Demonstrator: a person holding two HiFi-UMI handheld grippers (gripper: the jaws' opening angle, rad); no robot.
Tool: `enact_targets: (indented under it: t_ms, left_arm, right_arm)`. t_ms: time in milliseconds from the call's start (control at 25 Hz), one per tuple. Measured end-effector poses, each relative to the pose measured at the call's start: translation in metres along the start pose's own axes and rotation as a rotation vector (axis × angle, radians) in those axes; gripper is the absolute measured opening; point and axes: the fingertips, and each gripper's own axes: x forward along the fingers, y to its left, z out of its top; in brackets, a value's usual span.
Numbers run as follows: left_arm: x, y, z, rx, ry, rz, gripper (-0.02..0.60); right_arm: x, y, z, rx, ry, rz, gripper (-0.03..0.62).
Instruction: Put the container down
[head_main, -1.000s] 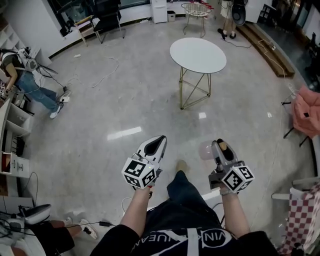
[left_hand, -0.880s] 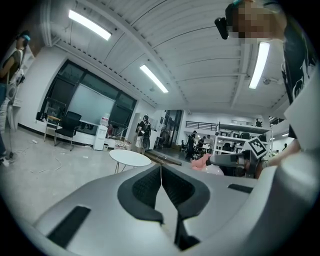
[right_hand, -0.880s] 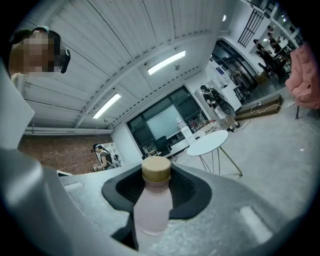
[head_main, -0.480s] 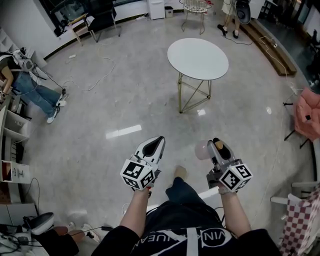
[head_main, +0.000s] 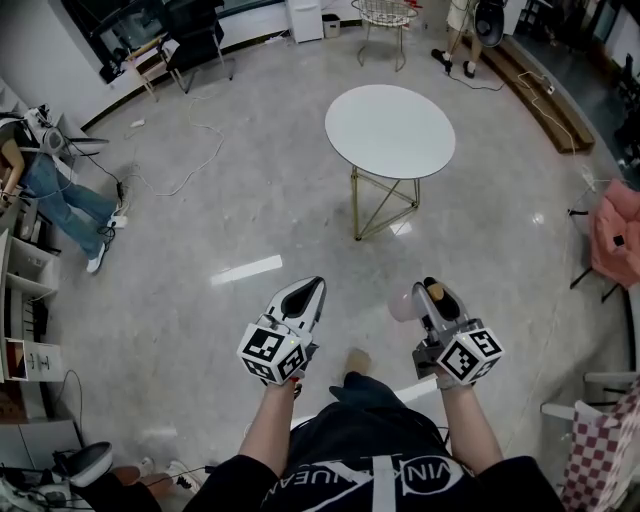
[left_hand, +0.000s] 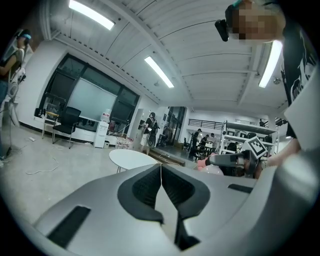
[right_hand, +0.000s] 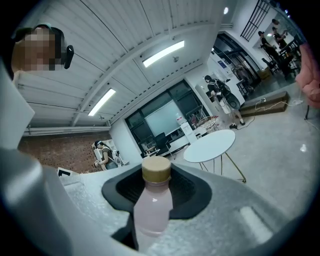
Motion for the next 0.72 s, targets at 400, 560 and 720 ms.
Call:
enact_targets:
  t_ms: [400, 560, 720]
  left_arm:
    - [0.051, 0.009, 0.009, 0.019, 0.003, -0.001, 0.014]
    - [0.062, 0.013, 0.01, 0.025, 0.013, -0.011, 0.014]
    - [0.07, 0.012, 0.014, 0.029, 0.011, -0.015, 0.014]
  right_arm:
    - [0.026, -0.04, 0.026, 0.007, -0.023, -0.003, 0.129]
    - [0.031, -0.046, 0.025, 0.008, -0.018, -0.004, 0.129]
    - [0.03, -0.052, 0.027, 0.014, -0.016, -0.01, 0.129]
